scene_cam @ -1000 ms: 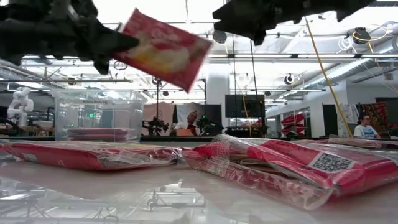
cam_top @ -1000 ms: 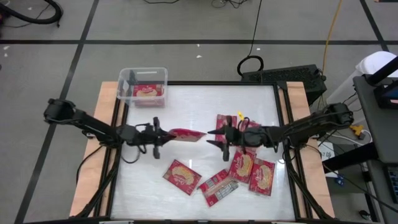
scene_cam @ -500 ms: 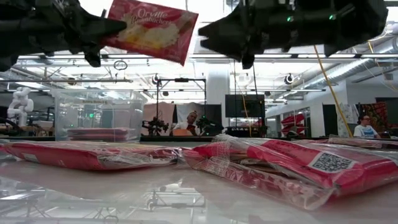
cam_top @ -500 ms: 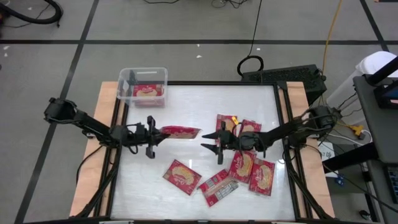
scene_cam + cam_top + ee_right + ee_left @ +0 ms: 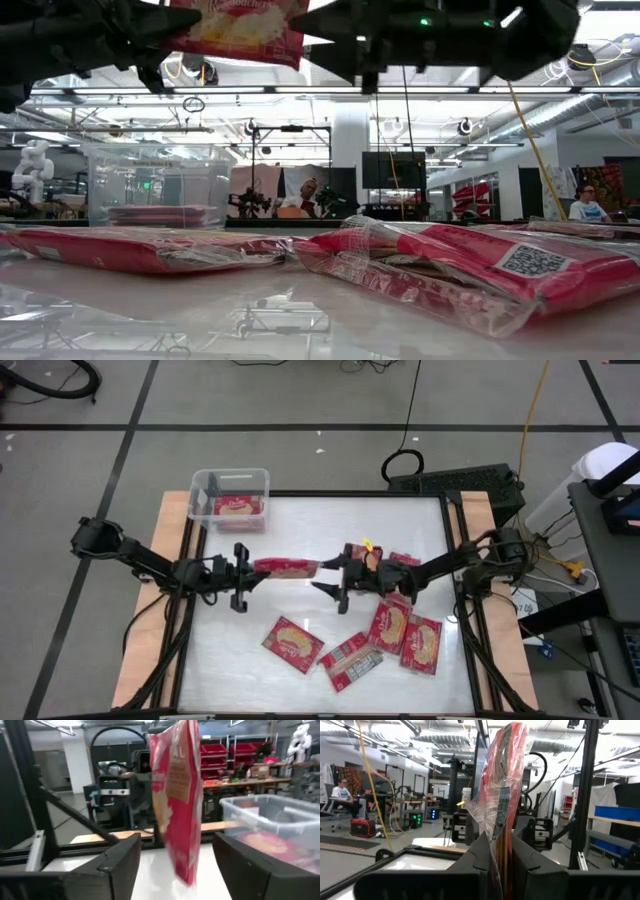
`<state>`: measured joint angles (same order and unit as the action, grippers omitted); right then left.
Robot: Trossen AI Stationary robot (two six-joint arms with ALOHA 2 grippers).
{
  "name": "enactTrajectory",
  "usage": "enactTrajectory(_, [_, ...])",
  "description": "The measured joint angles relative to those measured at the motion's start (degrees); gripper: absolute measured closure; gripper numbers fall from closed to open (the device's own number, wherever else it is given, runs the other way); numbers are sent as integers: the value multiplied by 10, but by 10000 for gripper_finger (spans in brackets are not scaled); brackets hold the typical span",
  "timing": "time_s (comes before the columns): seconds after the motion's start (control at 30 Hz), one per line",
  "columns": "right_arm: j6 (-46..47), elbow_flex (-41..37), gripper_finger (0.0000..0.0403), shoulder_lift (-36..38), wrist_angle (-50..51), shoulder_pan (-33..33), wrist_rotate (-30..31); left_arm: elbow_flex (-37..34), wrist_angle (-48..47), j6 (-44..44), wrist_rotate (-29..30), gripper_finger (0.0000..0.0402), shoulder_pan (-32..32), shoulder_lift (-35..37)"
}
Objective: Sort popcorn bags into baskets
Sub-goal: Put the red popcorn bag into the transparent container
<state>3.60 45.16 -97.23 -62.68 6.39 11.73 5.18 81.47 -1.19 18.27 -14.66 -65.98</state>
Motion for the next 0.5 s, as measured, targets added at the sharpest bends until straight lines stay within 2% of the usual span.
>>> enactTrajectory(0.13, [-30,32,156,0,22,-4,-14,19,1,-2,-3,371,0,0])
enactTrajectory(0.23, [-35,43,181,0,26,-4,-16,29,0,-19,-8,371,0,0])
enactTrajectory(0.33, [-38,44,234,0,26,-4,-25,31,-1,-30,-8,371,0,0])
enactTrajectory(0.5, [-41,44,347,0,29,-7,-71,31,-1,-23,-34,371,0,0])
